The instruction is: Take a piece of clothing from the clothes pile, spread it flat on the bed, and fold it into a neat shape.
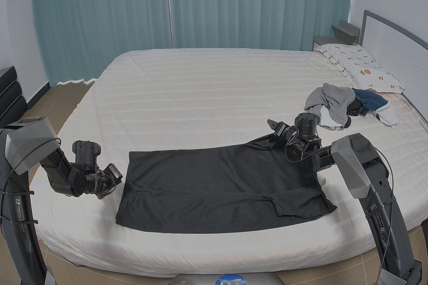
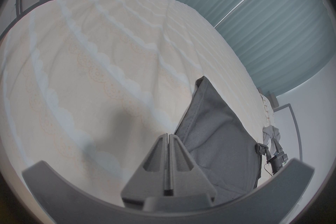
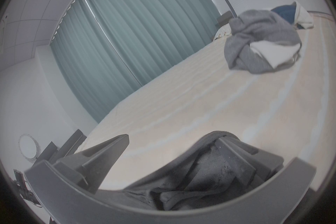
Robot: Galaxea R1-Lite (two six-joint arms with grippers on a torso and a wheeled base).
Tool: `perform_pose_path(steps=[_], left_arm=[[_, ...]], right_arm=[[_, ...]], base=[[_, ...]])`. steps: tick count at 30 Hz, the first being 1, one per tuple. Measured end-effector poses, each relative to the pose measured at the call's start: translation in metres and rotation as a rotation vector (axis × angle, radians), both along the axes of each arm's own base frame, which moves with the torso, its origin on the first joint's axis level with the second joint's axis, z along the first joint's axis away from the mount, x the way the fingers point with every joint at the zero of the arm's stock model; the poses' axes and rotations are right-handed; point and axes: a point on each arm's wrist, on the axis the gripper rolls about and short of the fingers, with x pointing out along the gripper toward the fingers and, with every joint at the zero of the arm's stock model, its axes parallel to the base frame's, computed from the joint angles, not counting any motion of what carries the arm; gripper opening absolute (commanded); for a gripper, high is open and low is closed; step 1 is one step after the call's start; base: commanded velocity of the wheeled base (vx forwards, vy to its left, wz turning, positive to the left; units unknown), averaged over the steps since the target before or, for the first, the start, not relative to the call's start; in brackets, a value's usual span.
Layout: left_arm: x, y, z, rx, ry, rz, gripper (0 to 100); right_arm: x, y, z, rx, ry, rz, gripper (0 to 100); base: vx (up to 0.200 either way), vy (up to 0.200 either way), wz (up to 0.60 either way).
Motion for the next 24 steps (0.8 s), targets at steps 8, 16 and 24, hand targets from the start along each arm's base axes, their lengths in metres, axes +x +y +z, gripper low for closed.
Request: perform_pose_path(steps=[8,16,24], left_arm=[[0.011,0.001,0.013,-0.049,-0.044,0.053,0],[0.032,-0.001,0.031,-0.043,-0.12,0.097,0],[0.059,-0.009,0.034,-0.032,-0.171,0.093,0]], right_arm=[[-0.012,-0.016,0.025,0.001,0.035,0.015,100],[-0.034,-0.026,0.021,0.014,0.092,0.077,100],[-0.016,-0.024,0.047,0.023,-0.053,0.005,100]], base=[[0.0,0.0,0.0],[0.0,0.0,0.0],[0.0,0.0,0.0]])
